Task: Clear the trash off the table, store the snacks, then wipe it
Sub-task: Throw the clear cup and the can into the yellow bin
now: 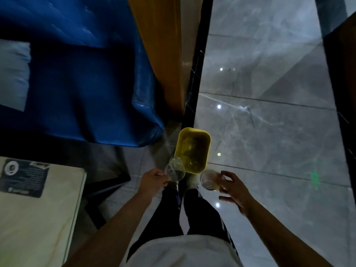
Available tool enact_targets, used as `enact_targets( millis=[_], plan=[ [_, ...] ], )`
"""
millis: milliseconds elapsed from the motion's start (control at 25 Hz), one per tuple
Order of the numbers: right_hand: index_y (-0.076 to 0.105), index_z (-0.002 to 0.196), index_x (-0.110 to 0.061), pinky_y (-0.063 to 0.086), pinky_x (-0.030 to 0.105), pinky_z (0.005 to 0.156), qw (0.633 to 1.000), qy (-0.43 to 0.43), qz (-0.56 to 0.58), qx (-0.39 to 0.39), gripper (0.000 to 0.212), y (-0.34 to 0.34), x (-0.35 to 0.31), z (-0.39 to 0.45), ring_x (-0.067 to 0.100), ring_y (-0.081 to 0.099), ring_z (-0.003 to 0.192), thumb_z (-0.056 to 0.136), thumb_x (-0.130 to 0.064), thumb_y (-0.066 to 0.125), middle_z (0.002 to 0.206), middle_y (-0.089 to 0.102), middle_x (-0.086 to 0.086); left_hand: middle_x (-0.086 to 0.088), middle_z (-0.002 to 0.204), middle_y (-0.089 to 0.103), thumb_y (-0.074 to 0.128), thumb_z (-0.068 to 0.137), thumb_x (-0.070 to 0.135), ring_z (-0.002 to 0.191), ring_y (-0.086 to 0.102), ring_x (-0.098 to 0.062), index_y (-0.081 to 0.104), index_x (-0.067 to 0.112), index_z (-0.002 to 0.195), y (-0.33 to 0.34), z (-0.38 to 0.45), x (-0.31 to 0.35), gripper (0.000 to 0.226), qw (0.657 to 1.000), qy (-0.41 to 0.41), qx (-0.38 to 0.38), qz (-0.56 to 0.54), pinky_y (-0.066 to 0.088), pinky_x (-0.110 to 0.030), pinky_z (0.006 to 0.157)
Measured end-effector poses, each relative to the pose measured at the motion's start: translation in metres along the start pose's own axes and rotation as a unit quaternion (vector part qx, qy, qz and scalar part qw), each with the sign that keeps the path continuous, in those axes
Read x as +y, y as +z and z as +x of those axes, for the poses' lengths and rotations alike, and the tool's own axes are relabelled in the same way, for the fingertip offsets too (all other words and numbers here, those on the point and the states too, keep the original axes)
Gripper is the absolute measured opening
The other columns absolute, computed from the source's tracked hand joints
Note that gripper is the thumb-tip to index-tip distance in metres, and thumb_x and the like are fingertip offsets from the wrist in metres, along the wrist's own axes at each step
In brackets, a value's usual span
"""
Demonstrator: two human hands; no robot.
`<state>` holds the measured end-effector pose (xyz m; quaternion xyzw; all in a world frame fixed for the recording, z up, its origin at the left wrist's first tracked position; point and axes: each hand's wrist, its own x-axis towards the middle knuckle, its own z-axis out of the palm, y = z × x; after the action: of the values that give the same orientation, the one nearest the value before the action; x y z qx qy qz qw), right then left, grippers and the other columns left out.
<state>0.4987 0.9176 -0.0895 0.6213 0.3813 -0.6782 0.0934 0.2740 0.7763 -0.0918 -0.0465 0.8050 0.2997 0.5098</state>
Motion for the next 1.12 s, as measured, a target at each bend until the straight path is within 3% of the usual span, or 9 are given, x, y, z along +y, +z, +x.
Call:
enact_targets(
  millis=[200,280,400,520,680,800,920,1000,1120],
  plan=[
    [0.052,0.124,-0.027,0.053,0.038,0.082,0.999,-0.013,-0.035,0.018,0.067,0.010,0.015,0.082,0.020,0.062,0.101,0.067,-0.029,0.086,0.125,0.060,0.005,-0.009,0.066,0.059,0.064,0.084,-0.005,0.052,0.056,-0.013,0.058,0.010,0.068,0.023,0.070,-0.024,0.022,0.998,-0.045,-0.024,0.038,0.042,-0.012,0.040],
    [0.052,0.127,-0.024,0.052,0.040,0.088,0.997,-0.017,-0.075,0.030,0.073,0.016,0.020,0.117,0.020,0.061,0.101,0.064,-0.029,0.088,0.126,0.060,0.005,-0.009,0.062,0.058,0.066,0.081,-0.005,0.055,0.051,-0.017,0.058,0.011,0.065,0.032,0.101,-0.035,0.024,0.995,-0.059,-0.034,0.067,0.043,-0.021,0.050],
    [0.050,0.131,-0.020,0.045,0.031,0.087,0.987,-0.024,-0.155,0.024,0.080,0.028,0.027,0.182,0.013,0.059,0.095,0.062,-0.030,0.089,0.128,0.061,0.006,-0.007,0.059,0.059,0.072,0.075,-0.002,0.059,0.054,-0.020,0.059,0.015,0.060,0.046,0.158,-0.051,0.026,0.992,-0.073,-0.032,0.098,0.046,-0.028,0.062],
    [0.044,0.138,-0.016,0.044,0.033,0.096,0.969,-0.032,-0.243,0.005,0.090,0.044,0.039,0.249,0.024,0.059,0.112,0.062,-0.031,0.090,0.135,0.059,0.008,-0.006,0.061,0.063,0.078,0.069,0.008,0.065,0.059,-0.022,0.061,0.017,0.060,0.066,0.222,-0.074,0.021,0.988,-0.062,-0.028,0.141,0.048,-0.030,0.069],
    [0.041,0.140,-0.021,0.049,0.047,0.099,0.931,-0.093,-0.353,0.018,0.096,0.060,0.056,0.314,0.029,0.057,0.119,0.058,-0.034,0.091,0.139,0.053,0.008,-0.016,0.082,0.072,0.073,0.070,0.017,0.079,0.067,-0.030,0.063,0.019,0.061,0.097,0.291,-0.102,0.014,0.975,-0.033,-0.028,0.218,0.051,-0.032,0.071],
    [0.035,0.142,-0.029,0.051,0.047,0.091,0.865,-0.145,-0.478,0.049,0.096,0.068,0.066,0.341,0.035,0.055,0.119,0.061,-0.037,0.088,0.147,0.041,0.007,-0.021,0.089,0.074,0.067,0.072,0.013,0.087,0.069,-0.036,0.069,0.010,0.067,0.112,0.321,-0.112,0.006,0.971,-0.002,-0.022,0.240,0.056,-0.040,0.078],
    [0.033,0.143,-0.029,0.053,0.049,0.090,0.835,-0.166,-0.522,0.054,0.097,0.072,0.070,0.362,0.037,0.056,0.119,0.063,-0.039,0.086,0.150,0.037,0.008,-0.018,0.091,0.074,0.066,0.074,0.013,0.089,0.069,-0.035,0.072,0.008,0.079,0.121,0.345,-0.117,0.010,0.962,0.022,-0.039,0.271,0.054,-0.037,0.079],
    [0.033,0.143,-0.029,0.051,0.049,0.092,0.846,-0.145,-0.510,0.060,0.097,0.076,0.072,0.370,0.038,0.054,0.120,0.063,-0.040,0.086,0.148,0.038,0.010,-0.019,0.093,0.074,0.066,0.075,0.014,0.090,0.069,-0.034,0.071,0.005,0.082,0.122,0.354,-0.118,0.013,0.958,0.019,-0.041,0.283,0.054,-0.035,0.079],
    [0.037,0.143,-0.025,0.050,0.052,0.098,0.896,-0.091,-0.432,0.052,0.092,0.079,0.074,0.368,0.035,0.055,0.120,0.066,-0.035,0.085,0.140,0.049,0.014,-0.023,0.099,0.072,0.067,0.077,0.016,0.094,0.069,-0.037,0.070,-0.001,0.091,0.118,0.359,-0.118,0.022,0.962,0.000,-0.043,0.271,0.057,-0.044,0.088]
  ],
)
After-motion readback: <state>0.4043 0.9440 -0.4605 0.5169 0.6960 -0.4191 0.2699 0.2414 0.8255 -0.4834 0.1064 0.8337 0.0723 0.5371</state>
